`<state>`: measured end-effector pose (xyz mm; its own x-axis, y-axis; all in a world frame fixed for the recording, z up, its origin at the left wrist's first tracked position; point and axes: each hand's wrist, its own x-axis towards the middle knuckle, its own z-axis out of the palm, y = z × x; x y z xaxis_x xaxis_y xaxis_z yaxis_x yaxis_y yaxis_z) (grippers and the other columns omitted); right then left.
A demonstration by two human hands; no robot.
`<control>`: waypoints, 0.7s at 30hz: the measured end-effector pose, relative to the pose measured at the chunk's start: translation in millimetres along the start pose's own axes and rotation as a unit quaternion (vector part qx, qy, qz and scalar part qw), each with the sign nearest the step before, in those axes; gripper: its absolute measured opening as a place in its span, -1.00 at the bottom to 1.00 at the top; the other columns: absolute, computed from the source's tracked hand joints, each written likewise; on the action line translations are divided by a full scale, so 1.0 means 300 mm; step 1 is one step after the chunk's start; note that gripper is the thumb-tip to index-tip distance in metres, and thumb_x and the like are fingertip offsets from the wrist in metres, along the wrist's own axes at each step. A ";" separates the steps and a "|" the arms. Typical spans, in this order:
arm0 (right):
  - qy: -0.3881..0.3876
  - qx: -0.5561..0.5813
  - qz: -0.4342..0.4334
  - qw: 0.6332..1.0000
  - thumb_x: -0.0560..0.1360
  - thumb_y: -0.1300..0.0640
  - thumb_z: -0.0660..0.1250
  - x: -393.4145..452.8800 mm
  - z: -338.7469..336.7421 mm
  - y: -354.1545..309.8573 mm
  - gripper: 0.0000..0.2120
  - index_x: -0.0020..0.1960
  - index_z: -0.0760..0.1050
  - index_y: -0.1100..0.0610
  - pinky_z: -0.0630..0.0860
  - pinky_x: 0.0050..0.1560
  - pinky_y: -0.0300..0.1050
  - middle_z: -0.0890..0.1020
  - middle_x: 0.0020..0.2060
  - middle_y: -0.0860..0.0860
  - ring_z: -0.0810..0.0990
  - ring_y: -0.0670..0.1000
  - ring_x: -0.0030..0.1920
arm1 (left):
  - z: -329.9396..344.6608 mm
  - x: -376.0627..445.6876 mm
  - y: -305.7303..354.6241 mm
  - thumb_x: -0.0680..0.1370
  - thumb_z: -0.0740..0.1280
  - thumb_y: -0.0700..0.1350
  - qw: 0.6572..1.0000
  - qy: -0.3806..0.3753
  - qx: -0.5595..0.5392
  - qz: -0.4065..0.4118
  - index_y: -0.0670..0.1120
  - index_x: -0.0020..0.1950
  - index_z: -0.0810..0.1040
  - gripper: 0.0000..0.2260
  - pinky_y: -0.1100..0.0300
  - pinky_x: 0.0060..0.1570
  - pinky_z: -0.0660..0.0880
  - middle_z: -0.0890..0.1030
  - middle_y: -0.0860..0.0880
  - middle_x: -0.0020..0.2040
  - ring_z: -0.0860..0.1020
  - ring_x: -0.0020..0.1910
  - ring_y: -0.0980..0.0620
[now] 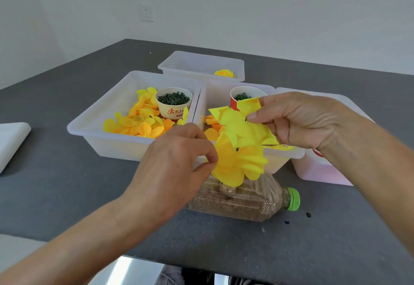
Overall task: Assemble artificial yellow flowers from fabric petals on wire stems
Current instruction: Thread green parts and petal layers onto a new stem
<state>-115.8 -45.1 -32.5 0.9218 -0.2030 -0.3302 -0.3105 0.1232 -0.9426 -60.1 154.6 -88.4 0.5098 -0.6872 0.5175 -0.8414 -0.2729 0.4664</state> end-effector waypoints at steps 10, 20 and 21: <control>-0.007 -0.021 0.001 1.000 0.18 0.29 0.35 0.003 -0.007 0.001 -0.64 -0.02 0.56 0.22 0.59 -0.05 0.01 0.65 -0.10 0.15 0.64 0.09 -0.18 | 0.063 -0.043 0.017 0.37 0.46 -0.24 0.994 0.022 -0.106 -0.004 -0.04 -0.25 0.62 -0.89 0.23 -0.28 0.45 0.56 0.12 -0.21 0.52 -0.29 0.14; -0.010 -0.015 -0.004 1.000 0.18 0.31 0.35 0.005 -0.007 -0.002 -0.71 -0.09 0.58 0.22 0.59 -0.05 0.01 0.67 -0.16 0.12 0.66 0.07 -0.22 | 0.079 -0.057 -0.001 0.28 0.57 -0.22 0.997 0.043 -0.055 -0.015 -0.06 -0.22 0.63 -0.82 0.24 -0.34 0.45 0.50 0.16 -0.28 0.46 -0.33 0.15; -0.011 -0.014 -0.004 1.000 0.18 0.31 0.35 0.004 -0.006 -0.002 -0.70 -0.09 0.58 0.22 0.60 -0.07 0.00 0.67 -0.17 0.13 0.66 0.07 -0.22 | 0.078 -0.058 0.001 0.28 0.57 -0.21 0.998 0.050 -0.035 -0.006 -0.07 -0.22 0.62 -0.82 0.21 -0.36 0.46 0.49 0.15 -0.28 0.44 -0.35 0.17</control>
<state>-115.1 -47.3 -32.4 0.9291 -0.1829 -0.3215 -0.3090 0.0940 -0.9464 -73.5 150.8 -114.1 0.5383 -0.6125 0.5789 -0.8221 -0.2303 0.5208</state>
